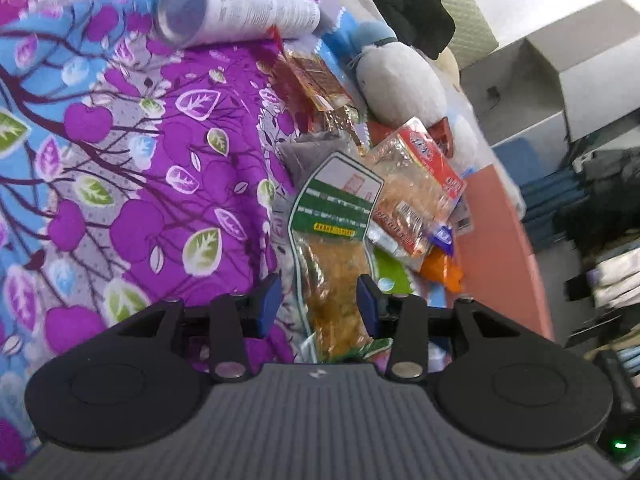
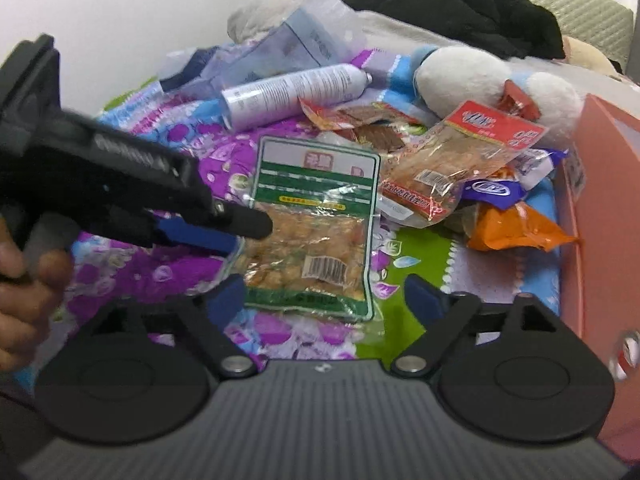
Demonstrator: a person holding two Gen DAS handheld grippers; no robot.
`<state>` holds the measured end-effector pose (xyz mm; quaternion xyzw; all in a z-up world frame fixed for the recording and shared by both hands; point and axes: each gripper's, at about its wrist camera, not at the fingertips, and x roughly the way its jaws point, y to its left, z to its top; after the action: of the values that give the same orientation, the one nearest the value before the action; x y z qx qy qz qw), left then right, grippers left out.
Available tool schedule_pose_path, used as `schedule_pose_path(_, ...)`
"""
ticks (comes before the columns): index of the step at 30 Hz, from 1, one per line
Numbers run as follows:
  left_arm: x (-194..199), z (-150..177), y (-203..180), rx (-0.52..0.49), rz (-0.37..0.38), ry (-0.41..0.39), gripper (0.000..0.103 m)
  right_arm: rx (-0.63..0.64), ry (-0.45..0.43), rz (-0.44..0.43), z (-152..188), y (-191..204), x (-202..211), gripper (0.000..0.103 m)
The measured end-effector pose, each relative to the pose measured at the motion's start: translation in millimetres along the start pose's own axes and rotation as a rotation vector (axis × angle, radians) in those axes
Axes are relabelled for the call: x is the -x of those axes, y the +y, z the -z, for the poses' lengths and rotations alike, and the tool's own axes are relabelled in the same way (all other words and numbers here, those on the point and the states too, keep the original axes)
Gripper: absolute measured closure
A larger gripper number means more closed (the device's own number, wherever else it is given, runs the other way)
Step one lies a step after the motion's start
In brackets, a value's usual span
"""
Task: Organize snacks
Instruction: 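Reach the left gripper to the green-labelled clear snack bag and grasp it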
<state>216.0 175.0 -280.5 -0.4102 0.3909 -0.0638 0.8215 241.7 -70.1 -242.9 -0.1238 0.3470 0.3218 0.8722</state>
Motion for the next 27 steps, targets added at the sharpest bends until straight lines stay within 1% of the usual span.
schedule_pose_path(3, -6, -6, 6, 0.027, 0.032, 0.012, 0.056, -0.050, 0.047, -0.056, -1, -6, -17, 0.014)
schedule_pose_path(4, -7, -8, 8, 0.039, 0.042, 0.015, 0.056, -0.076, 0.058, -0.081, -2, -9, -21, 0.011)
schedule_pose_path(6, -11, -11, 9, 0.055, 0.063, 0.025, 0.056, -0.110, 0.056, -0.108, -2, -10, -24, 0.012)
schedule_pose_path(7, -13, -12, 10, 0.060, 0.065, 0.030, 0.056, -0.112, 0.057, -0.113, -2, -9, -25, 0.014)
schedule_pose_path(8, -14, -12, 9, 0.062, 0.062, 0.032, 0.056, -0.111, 0.059, -0.112, -3, -8, -25, 0.021)
schedule_pose_path(9, -16, -14, 7, 0.061, 0.055, 0.035, 0.055, -0.105, 0.060, -0.105, -3, -6, -25, 0.024)
schedule_pose_path(11, -18, -15, 3, 0.051, 0.050, 0.042, 0.048, -0.100, 0.064, -0.102, -6, -3, -23, 0.040)
schedule_pose_path(12, -19, -16, 1, 0.050, 0.052, 0.046, 0.046, -0.104, 0.068, -0.107, -9, -5, -23, 0.043)
schedule_pose_path(13, -19, -16, -1, 0.051, 0.053, 0.049, 0.039, -0.113, 0.072, -0.108, -10, -6, -21, 0.046)
schedule_pose_path(14, -19, -16, -2, 0.055, 0.057, 0.049, 0.032, -0.127, 0.076, -0.112, -12, -8, -20, 0.062)
schedule_pose_path(16, -19, -16, -5, 0.078, 0.068, 0.047, 0.026, -0.159, 0.072, -0.090, -14, -14, -17, 0.069)
schedule_pose_path(17, -20, -16, -7, 0.078, 0.062, 0.052, 0.025, -0.180, 0.075, -0.097, -15, -18, -15, 0.072)
schedule_pose_path(20, -20, -14, -17, 0.063, 0.027, 0.054, 0.025, -0.269, 0.080, -0.121, -14, -29, -11, 0.075)
schedule_pose_path(24, -15, -4, -18, 0.067, 0.026, 0.050, 0.025, -0.318, 0.053, -0.169, -7, -32, -3, 0.076)
schedule_pose_path(27, -5, 7, -23, 0.027, 0.013, 0.048, 0.025, -0.338, 0.030, -0.212, 1, -28, 6, 0.076)
